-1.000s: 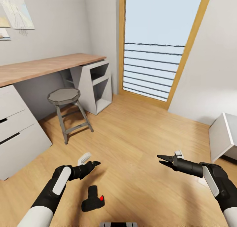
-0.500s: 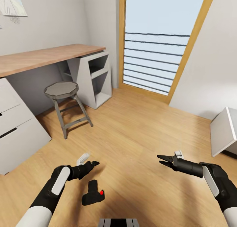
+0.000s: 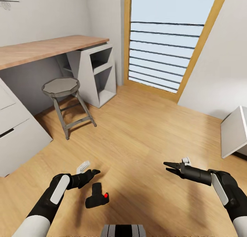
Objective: Attach the digital camera to the camera tripod in the bedroom.
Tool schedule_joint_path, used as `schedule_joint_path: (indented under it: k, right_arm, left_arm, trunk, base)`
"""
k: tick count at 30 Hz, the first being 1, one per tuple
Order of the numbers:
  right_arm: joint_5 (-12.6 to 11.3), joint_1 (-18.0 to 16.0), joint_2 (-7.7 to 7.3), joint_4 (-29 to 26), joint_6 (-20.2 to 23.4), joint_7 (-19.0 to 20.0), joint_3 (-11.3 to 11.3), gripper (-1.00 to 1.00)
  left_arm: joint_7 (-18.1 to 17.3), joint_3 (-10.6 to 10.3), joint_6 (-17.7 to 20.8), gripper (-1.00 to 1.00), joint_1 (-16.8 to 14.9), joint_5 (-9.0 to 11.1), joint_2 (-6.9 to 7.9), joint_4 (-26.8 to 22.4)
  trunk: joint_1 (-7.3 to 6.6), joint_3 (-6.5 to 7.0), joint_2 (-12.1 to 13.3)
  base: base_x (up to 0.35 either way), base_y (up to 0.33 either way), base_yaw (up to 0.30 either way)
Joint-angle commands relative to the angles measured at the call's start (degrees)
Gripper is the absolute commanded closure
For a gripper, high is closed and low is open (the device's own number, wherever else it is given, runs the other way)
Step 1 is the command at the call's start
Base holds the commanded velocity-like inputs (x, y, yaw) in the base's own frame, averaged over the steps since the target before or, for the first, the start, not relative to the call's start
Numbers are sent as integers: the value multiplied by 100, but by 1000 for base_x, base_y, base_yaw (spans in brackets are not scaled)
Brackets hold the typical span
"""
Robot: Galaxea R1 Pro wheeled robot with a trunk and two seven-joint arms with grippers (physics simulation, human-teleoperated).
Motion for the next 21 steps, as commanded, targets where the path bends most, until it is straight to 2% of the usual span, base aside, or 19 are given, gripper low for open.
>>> schedule_joint_path:
  k: [1, 6, 9, 12, 15, 16, 21]
  right_arm:
    - [0, -3, 0, 0, 26, 15, -2, -100]
    - [-21, -4, 0, 0, 26, 15, -3, -100]
    - [-28, -3, 0, 0, 26, 15, -6, -100]
    - [-33, -4, 0, 0, 26, 15, -8, -100]
    - [-39, -4, 0, 0, 26, 18, -11, -100]
    - [-41, -2, 0, 0, 26, 20, -13, -100]
    - [-43, -2, 0, 0, 28, 22, -14, -100]
  left_arm:
    - [-4, 11, 32, -100, -3, 13, 10, 4]
    - [-8, 11, 41, -100, -2, 20, 44, 9]
    - [-9, 11, 45, -100, -4, 115, 85, 12]
    - [-5, 11, 47, -100, -3, 384, 195, 47]
    - [-7, 9, 47, -100, -4, 570, 302, 96]
    - [-8, 8, 47, -100, -3, 693, 385, 137]
    - [-9, 4, 42, -100, -1, 982, 585, 276]
  trunk:
    - [1, -27, -3]
    - [14, -138, -10]
    - [22, -204, -14]
    - [29, -271, -18]
    - [37, -337, -22]
    - [40, -359, -23]
    - [53, -470, -30]
  base:
    - [0, 0, 0]
    - [0, 0, 0]
    - [0, 0, 0]
    - [0, 0, 0]
    - [0, 0, 0]
    - [0, 0, 0]
    - [0, 0, 0]
